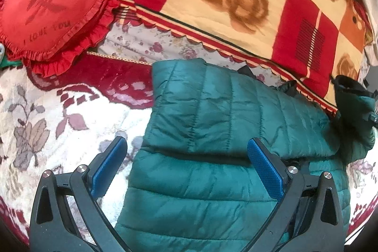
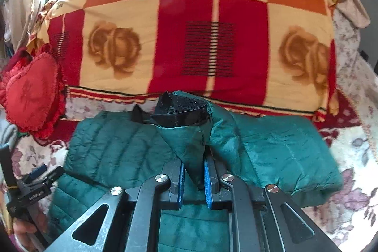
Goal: Fold large clothes
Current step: 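Carry the sleeve across the jacket body with the right gripper and release it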
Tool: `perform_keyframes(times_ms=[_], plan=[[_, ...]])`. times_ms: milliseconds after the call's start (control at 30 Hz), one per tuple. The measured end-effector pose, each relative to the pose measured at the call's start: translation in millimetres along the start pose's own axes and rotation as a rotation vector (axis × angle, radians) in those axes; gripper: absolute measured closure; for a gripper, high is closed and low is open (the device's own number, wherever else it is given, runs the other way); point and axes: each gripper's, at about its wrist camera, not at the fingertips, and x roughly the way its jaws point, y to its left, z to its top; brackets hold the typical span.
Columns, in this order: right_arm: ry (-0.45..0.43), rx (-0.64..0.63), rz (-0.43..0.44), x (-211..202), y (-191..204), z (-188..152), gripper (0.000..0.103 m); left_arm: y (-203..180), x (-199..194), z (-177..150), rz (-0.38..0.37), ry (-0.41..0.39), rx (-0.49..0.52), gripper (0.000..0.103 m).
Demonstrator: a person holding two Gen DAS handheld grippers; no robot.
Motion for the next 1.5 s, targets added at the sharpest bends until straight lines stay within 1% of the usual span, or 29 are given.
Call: perform_keyframes(times_ms=[167, 433, 667, 767, 1000, 1133, 1200, 1233, 1267, 1300, 1333, 1367, 1467, 1500], plan=[[0.016, 0.033, 0.056, 10, 16, 4, 0.09, 10, -4, 0, 0.004, -0.012, -0.01, 0.001], [0.038, 0.058, 0.139, 21, 46, 11, 0.091, 26, -3, -1, 0.001, -0.004, -0.034, 0.001], [0.072, 0.073, 0.239, 33, 81, 16, 0.091, 43, -7, 4, -0.006, -0.02, -0.075, 0.001], [0.098, 0.077, 0.29, 40, 98, 17, 0.091, 52, -10, 6, -0.003, -0.031, -0.092, 0.001], [0.193, 0.116, 0.404, 73, 131, 10, 0.091, 70, -10, 8, -0.001, -0.032, -0.136, 0.001], [0.246, 0.117, 0.45, 94, 146, 0, 0.091, 77, -8, 8, -0.002, -0.026, -0.158, 0.001], [0.282, 0.125, 0.445, 106, 149, -7, 0.09, 79, -7, 8, -0.005, -0.023, -0.172, 0.001], [0.3, 0.129, 0.443, 111, 150, -10, 0.084, 79, -6, 8, -0.011, -0.019, -0.18, 0.001], [0.327, 0.131, 0.449, 117, 151, -15, 0.068, 79, -6, 8, -0.017, -0.017, -0.184, 0.001], [0.337, 0.134, 0.462, 119, 149, -19, 0.057, 79, -7, 8, -0.025, -0.016, -0.188, 0.001], [0.332, 0.142, 0.477, 117, 147, -21, 0.038, 78, -8, 8, -0.037, -0.017, -0.191, 0.001], [0.319, 0.15, 0.492, 112, 144, -22, 0.032, 77, -8, 8, -0.047, -0.02, -0.194, 0.001], [0.293, 0.119, 0.5, 93, 137, -17, 0.032, 73, -10, 11, -0.089, -0.026, -0.212, 0.001], [0.268, 0.1, 0.489, 82, 132, -13, 0.032, 71, -10, 12, -0.105, -0.023, -0.218, 0.001]])
